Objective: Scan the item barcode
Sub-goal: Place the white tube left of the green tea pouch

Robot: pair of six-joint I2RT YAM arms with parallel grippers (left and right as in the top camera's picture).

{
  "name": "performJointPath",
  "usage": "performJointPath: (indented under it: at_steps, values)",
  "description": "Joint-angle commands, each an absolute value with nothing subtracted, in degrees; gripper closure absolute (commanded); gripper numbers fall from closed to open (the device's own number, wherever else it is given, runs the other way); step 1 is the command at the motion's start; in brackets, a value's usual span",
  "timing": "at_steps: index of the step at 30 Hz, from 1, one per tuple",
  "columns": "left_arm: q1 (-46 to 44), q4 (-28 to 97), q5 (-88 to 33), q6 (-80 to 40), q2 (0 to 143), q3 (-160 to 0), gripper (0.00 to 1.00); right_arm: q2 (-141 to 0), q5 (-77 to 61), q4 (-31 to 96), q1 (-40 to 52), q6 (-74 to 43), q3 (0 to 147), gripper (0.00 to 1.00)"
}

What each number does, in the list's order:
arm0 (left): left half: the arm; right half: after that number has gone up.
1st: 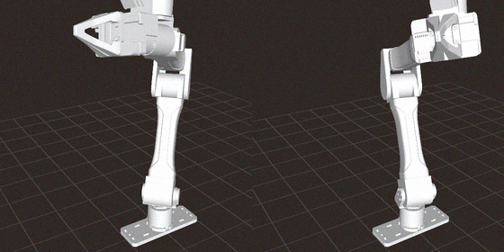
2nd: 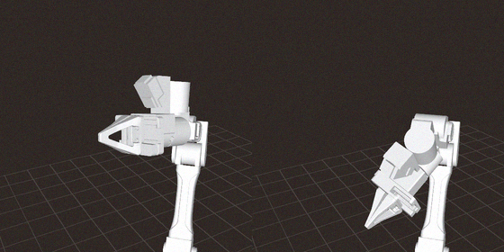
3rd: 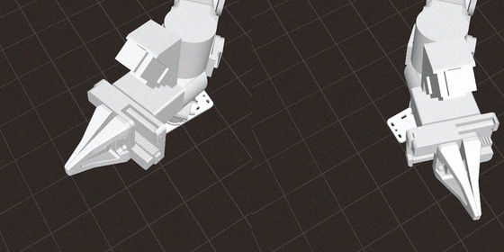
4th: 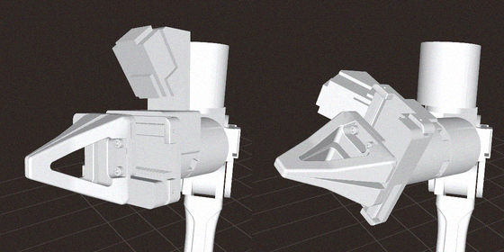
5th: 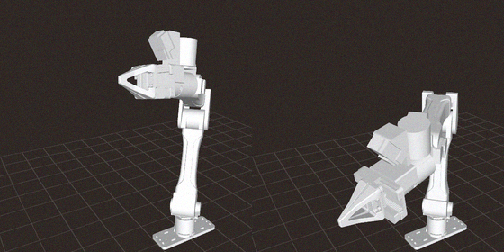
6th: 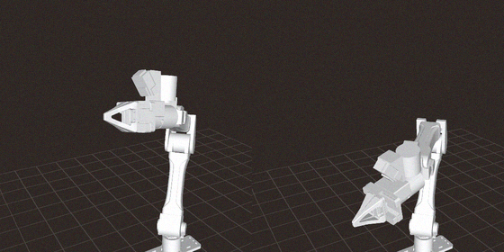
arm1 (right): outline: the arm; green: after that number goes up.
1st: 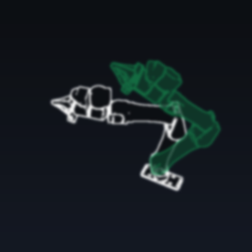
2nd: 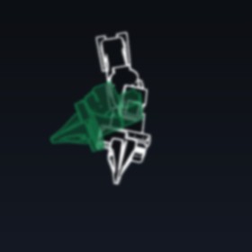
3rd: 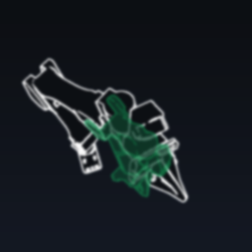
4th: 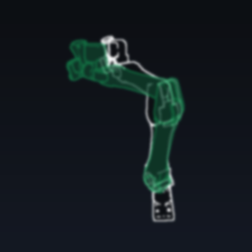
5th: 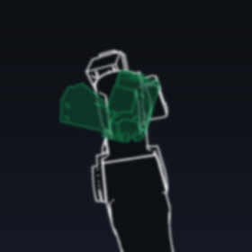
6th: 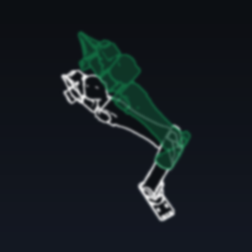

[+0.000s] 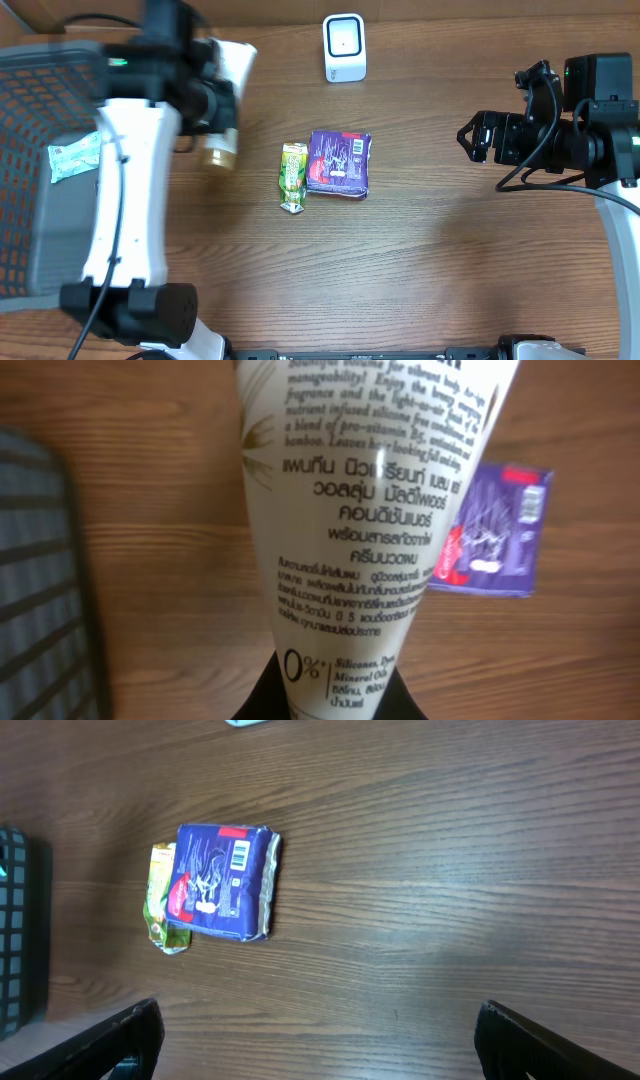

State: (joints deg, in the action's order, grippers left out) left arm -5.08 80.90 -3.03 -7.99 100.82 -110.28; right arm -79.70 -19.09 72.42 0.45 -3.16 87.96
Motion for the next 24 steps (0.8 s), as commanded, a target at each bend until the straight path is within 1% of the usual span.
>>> performJointPath:
  at_steps: [1, 3, 7, 11, 17, 18, 19, 20, 22, 24]
  values:
    - [-7.97, 74.26, 1.08, -12.25, 100.03, -99.37, 0.96, -79.75, -19.16, 72.12, 0.25, -2.94, 88.47, 0.00]
    - [-8.73, 69.12, 1.72, -13.34, 100.03, -93.34, 0.96, -79.75, -19.16, 72.10, 0.25, -2.94, 88.47, 0.00]
    - [-8.73, 57.76, 4.49, -20.91, 100.03, -80.77, 0.96, -79.75, -19.16, 72.10, 0.25, -2.92, 88.47, 0.00]
    - [-9.06, 48.64, 4.25, -23.57, 100.03, -71.33, 0.96, -79.75, -19.16, 72.07, 0.25, -2.92, 88.47, 0.00]
    - [-11.27, 36.64, -2.09, -23.94, 100.03, -61.49, 0.95, -79.75, -19.18, 71.37, 0.25, -2.94, 88.47, 0.00]
    - [-11.49, 36.10, -2.66, -24.01, 100.03, -61.12, 0.90, -79.75, -19.18, 71.33, 0.25, -2.94, 88.47, 0.00]
    - [-11.79, 35.88, -3.05, -24.03, 100.03, -61.06, 0.82, -79.75, -19.18, 71.33, 0.25, -2.94, 88.47, 0.00]
    - [-12.19, 35.62, -3.25, -24.03, 100.03, -61.06, 0.71, -79.75, -19.18, 71.37, 0.25, -2.94, 88.47, 0.00]
    - [-12.75, 35.18, -3.92, -24.01, 100.01, -61.34, 0.42, -79.75, -19.18, 71.44, 0.25, -2.92, 88.47, 0.00]
    - [-12.80, 35.22, -5.02, -23.90, 100.01, -62.26, 0.29, -79.75, -19.18, 71.42, 0.25, -2.92, 88.47, 0.00]
